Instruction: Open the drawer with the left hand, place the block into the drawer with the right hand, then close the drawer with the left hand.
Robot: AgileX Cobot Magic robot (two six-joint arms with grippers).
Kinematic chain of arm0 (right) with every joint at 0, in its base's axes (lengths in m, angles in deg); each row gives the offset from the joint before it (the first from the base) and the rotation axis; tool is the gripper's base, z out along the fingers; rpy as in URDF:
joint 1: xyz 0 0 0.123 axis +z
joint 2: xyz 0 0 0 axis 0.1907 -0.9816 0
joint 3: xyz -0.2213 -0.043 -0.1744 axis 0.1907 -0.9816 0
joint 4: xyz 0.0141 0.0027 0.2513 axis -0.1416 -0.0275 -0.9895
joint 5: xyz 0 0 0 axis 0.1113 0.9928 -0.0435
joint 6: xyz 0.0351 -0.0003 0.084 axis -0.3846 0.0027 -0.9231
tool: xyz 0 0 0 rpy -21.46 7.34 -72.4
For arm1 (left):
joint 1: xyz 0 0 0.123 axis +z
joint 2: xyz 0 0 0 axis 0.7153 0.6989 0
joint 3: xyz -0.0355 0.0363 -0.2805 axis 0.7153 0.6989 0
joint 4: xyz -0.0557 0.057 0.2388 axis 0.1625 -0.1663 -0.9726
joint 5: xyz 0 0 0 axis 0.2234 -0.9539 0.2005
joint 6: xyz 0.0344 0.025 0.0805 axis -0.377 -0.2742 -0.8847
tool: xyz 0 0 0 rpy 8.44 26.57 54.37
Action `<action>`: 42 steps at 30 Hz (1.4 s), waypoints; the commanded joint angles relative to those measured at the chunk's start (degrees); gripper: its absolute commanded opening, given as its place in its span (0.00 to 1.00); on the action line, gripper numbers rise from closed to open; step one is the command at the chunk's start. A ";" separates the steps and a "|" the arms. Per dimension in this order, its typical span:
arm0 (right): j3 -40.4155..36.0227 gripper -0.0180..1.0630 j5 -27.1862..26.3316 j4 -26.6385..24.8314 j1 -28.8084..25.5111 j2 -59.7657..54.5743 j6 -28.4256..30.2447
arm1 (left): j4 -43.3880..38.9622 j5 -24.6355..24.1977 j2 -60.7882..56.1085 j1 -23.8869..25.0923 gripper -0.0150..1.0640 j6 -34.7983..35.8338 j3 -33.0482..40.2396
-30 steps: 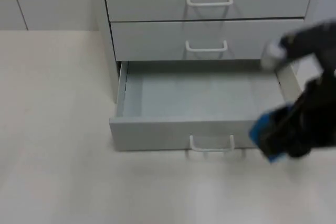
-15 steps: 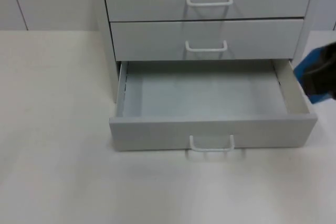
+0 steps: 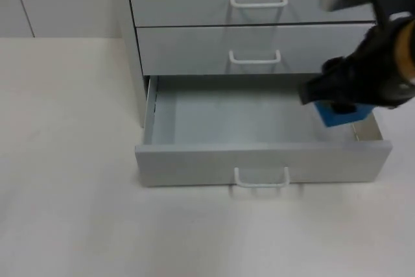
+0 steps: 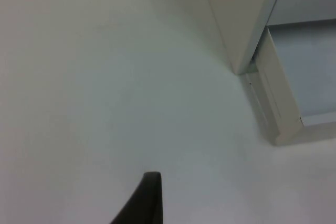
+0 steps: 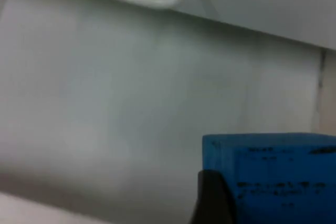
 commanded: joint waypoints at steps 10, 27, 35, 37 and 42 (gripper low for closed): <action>6.20 0.02 -0.16 18.11 -0.25 -12.36 -20.55 | 0.91 0.41 -0.47 0.19 0.99 0.31 0.21; 6.20 0.72 -1.35 14.41 -0.15 -9.46 -19.20 | 1.32 1.01 -0.47 0.19 0.99 0.31 0.21; 5.52 0.72 -1.46 -6.48 1.28 1.11 1.94 | 1.32 1.01 -0.47 0.19 0.99 0.31 0.21; 4.47 0.72 -0.55 -16.83 2.49 4.86 12.19 | 1.32 1.01 -0.47 0.19 0.99 0.31 0.21; 1.08 0.72 3.19 -29.41 4.51 12.58 25.47 | 1.32 1.01 -0.47 0.19 0.99 0.31 0.21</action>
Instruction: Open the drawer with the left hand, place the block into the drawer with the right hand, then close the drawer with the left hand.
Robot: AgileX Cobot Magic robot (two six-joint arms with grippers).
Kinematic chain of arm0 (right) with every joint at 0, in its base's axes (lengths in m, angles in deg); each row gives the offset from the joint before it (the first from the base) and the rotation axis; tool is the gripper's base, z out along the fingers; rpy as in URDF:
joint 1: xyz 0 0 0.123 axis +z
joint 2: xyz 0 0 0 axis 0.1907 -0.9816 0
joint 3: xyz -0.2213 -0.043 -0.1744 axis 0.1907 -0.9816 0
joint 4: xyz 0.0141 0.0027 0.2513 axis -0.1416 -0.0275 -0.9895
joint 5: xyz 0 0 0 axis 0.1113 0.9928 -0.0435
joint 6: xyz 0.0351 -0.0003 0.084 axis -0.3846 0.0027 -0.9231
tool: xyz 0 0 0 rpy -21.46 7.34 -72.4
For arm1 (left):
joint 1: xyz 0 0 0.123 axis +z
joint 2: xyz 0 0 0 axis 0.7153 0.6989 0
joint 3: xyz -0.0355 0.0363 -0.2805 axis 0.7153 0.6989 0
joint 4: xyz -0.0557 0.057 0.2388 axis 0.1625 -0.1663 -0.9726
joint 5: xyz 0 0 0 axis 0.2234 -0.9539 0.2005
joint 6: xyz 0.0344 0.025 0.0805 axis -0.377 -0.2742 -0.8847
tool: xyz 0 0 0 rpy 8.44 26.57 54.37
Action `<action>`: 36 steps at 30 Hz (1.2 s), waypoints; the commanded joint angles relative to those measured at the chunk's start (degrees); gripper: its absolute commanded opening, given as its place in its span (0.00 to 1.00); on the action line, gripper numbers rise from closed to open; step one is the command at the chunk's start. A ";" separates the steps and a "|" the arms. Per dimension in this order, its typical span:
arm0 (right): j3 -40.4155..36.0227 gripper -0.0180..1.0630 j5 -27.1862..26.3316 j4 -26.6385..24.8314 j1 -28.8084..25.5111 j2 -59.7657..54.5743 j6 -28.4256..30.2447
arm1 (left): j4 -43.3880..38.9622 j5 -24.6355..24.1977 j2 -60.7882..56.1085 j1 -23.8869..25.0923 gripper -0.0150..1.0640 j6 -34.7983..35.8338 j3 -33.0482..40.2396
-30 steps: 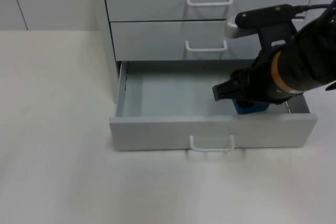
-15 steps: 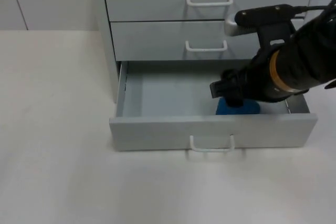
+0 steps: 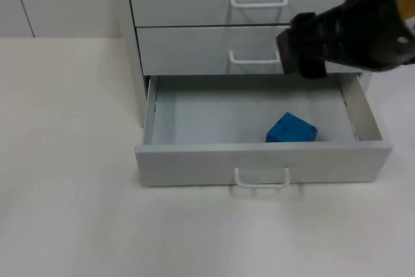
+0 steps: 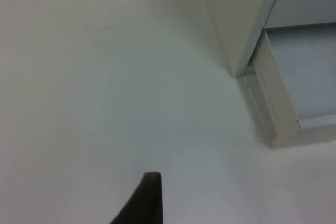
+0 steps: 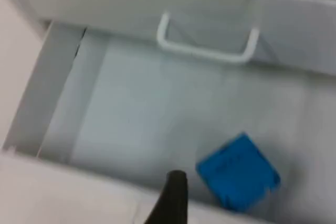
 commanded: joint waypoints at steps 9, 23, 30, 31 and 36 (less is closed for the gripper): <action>-8.82 0.72 2.67 -7.97 0.30 9.83 10.04 | 0.46 0.91 -0.47 0.19 0.99 0.31 0.21; -10.10 0.71 2.84 -17.36 -14.05 10.09 21.29 | 0.07 0.92 -0.47 0.19 0.99 0.31 0.21; -10.10 0.71 4.37 -38.20 -29.04 10.09 43.36 | 0.08 1.29 -0.47 0.19 0.99 0.31 0.21; -10.10 0.71 5.54 -42.86 -32.64 10.09 49.96 | 0.08 1.29 -0.47 0.19 0.99 0.31 0.21; -10.10 0.71 8.98 -49.74 -39.98 10.34 59.97 | 0.08 1.29 -0.47 0.19 0.99 0.31 0.21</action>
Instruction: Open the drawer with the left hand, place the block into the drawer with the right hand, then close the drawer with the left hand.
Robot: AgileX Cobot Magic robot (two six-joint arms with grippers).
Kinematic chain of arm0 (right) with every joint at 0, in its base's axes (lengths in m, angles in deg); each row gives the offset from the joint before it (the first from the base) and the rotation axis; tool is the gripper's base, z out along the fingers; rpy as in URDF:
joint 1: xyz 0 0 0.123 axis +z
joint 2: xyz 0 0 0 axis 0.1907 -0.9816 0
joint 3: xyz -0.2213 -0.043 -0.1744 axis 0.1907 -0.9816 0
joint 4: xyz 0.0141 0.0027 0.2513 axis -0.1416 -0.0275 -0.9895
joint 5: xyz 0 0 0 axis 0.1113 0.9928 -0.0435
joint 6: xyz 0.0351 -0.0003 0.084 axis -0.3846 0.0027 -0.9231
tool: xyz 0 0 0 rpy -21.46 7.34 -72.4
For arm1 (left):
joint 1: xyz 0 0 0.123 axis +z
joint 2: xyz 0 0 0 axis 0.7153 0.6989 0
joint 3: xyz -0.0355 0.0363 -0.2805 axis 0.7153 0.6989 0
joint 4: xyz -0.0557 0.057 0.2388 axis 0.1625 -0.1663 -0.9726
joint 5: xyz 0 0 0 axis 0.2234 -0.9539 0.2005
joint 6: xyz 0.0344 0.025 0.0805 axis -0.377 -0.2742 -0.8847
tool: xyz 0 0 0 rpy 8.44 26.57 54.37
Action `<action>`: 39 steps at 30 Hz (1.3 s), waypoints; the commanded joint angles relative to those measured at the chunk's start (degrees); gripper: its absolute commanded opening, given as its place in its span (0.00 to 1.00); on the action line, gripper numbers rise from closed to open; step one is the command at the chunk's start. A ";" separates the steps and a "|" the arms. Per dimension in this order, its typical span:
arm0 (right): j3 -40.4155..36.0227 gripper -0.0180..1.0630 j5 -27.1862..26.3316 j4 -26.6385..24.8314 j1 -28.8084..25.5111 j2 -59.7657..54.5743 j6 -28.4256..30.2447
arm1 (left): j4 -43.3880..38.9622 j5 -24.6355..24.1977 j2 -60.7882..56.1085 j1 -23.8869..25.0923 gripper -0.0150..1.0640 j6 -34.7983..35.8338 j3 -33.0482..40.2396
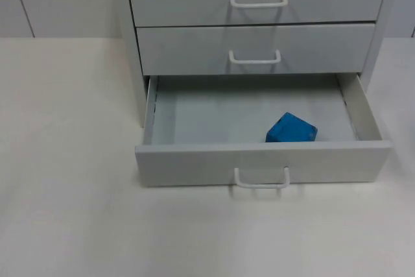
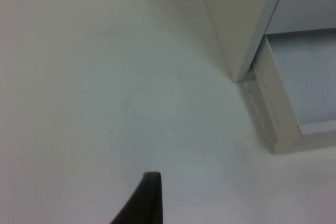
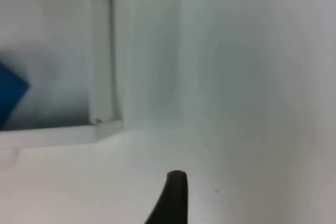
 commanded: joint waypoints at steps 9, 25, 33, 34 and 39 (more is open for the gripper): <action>-0.35 0.70 5.96 -4.56 -5.63 9.60 9.91 | 0.08 0.78 -0.47 0.19 0.99 0.31 0.21; -3.81 0.70 15.03 -4.45 -5.63 34.51 10.75 | 0.38 2.25 -0.47 0.19 0.99 0.31 0.21; -7.87 0.70 14.40 -4.16 -5.63 37.37 11.76 | 0.27 2.24 -0.47 0.19 0.99 -1.74 0.21; -7.87 0.70 14.40 -4.16 -5.63 37.37 12.08 | 0.27 2.14 -0.47 0.19 0.98 -2.39 0.08; -7.87 0.70 14.40 -4.16 -5.63 37.37 13.11 | 0.96 0.81 0.08 0.19 0.82 -2.78 -1.47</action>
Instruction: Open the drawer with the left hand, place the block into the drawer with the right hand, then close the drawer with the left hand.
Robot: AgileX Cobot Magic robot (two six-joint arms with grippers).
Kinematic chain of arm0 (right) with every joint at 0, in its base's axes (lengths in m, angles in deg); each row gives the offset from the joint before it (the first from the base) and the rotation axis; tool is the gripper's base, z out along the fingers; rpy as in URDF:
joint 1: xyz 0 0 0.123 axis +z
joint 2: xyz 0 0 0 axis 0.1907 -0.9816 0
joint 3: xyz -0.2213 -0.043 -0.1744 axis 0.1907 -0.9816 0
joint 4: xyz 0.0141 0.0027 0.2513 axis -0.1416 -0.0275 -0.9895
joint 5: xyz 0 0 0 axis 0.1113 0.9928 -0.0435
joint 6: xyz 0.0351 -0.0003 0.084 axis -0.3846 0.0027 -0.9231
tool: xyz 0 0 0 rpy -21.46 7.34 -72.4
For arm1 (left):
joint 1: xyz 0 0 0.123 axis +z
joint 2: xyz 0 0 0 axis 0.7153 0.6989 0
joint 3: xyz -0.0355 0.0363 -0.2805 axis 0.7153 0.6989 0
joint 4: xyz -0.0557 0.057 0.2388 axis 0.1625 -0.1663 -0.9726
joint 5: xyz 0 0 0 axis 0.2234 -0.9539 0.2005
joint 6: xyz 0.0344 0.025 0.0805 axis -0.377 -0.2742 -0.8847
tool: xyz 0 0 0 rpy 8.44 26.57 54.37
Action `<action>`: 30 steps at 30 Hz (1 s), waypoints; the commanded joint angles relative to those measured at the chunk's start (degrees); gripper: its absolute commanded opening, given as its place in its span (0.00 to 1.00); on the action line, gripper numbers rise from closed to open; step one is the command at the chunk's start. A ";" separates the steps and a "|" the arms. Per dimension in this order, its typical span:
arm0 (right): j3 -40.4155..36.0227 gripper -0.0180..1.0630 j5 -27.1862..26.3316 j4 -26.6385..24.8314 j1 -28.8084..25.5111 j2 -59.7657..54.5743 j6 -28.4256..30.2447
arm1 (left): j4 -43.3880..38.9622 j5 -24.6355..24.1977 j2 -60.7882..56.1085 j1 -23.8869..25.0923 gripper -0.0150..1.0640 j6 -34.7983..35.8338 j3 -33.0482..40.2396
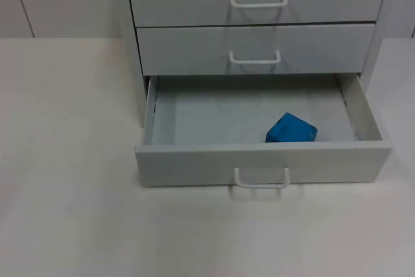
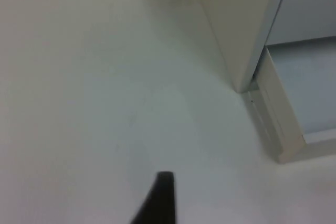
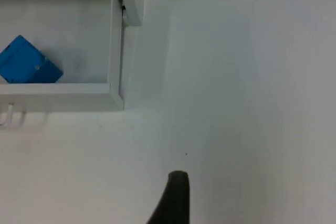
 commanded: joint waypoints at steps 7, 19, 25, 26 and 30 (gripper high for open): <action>-0.03 0.70 -0.77 0.08 -0.29 0.34 0.79 | 8.16 -2.47 6.71 0.19 0.11 -8.65 -7.16; -0.03 0.70 -0.43 0.08 -0.29 0.34 1.24 | 18.86 -4.48 23.09 -6.59 0.01 -23.71 -18.18; -0.03 0.70 -1.02 0.49 -0.29 0.34 1.24 | -1.87 3.89 28.57 -23.15 0.01 -11.38 -19.65; -0.03 0.70 -1.02 0.58 -0.29 0.34 1.24 | -7.66 4.06 30.12 -26.77 0.01 -6.67 -19.65; -0.03 0.70 -1.02 0.58 -0.29 0.34 1.24 | -29.18 4.06 35.51 -35.74 0.01 9.24 -19.65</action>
